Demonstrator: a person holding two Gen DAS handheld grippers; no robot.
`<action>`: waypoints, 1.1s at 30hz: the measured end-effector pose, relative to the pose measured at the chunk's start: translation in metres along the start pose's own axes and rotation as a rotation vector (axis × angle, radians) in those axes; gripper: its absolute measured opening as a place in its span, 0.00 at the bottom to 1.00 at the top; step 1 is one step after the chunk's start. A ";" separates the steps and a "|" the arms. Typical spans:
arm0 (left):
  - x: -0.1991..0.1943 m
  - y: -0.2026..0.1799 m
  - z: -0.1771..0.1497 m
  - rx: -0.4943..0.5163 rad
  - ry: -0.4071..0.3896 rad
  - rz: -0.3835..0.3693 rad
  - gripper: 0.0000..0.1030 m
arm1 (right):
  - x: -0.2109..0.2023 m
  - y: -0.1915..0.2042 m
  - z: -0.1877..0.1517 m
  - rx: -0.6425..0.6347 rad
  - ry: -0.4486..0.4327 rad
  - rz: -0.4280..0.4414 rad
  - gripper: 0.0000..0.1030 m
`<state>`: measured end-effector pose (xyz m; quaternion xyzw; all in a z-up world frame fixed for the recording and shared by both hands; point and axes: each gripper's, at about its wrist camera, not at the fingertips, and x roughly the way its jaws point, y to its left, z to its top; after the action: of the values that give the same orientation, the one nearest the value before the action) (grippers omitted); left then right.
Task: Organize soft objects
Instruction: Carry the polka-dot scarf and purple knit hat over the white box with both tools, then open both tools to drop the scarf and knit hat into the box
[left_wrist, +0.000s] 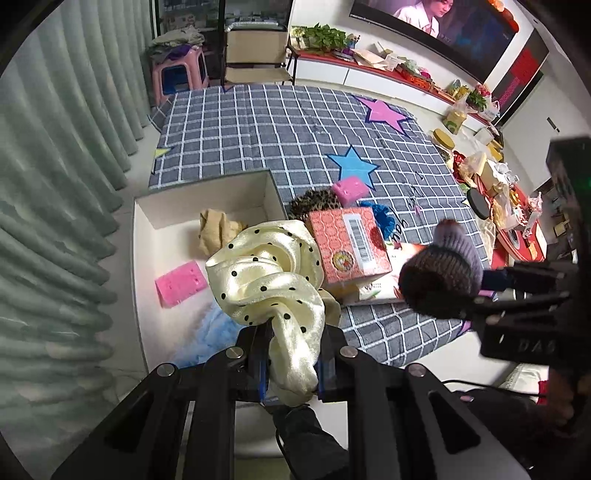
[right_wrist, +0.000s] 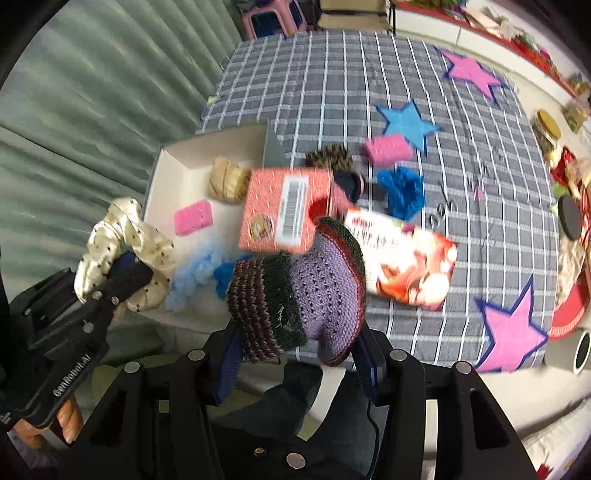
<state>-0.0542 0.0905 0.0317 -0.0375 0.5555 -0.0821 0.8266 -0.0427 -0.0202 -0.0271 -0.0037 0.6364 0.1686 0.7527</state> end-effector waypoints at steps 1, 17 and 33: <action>-0.001 0.001 0.001 -0.005 -0.011 0.002 0.19 | -0.002 0.001 0.003 -0.007 -0.007 -0.003 0.52; -0.017 0.038 0.001 -0.142 -0.113 0.012 0.19 | -0.026 0.046 0.048 -0.183 -0.072 -0.049 0.52; 0.002 0.066 -0.003 -0.266 -0.058 0.037 0.19 | -0.001 0.053 0.068 -0.250 0.000 -0.035 0.52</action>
<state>-0.0496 0.1554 0.0187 -0.1388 0.5379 0.0088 0.8314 0.0081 0.0440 -0.0022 -0.1088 0.6102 0.2336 0.7492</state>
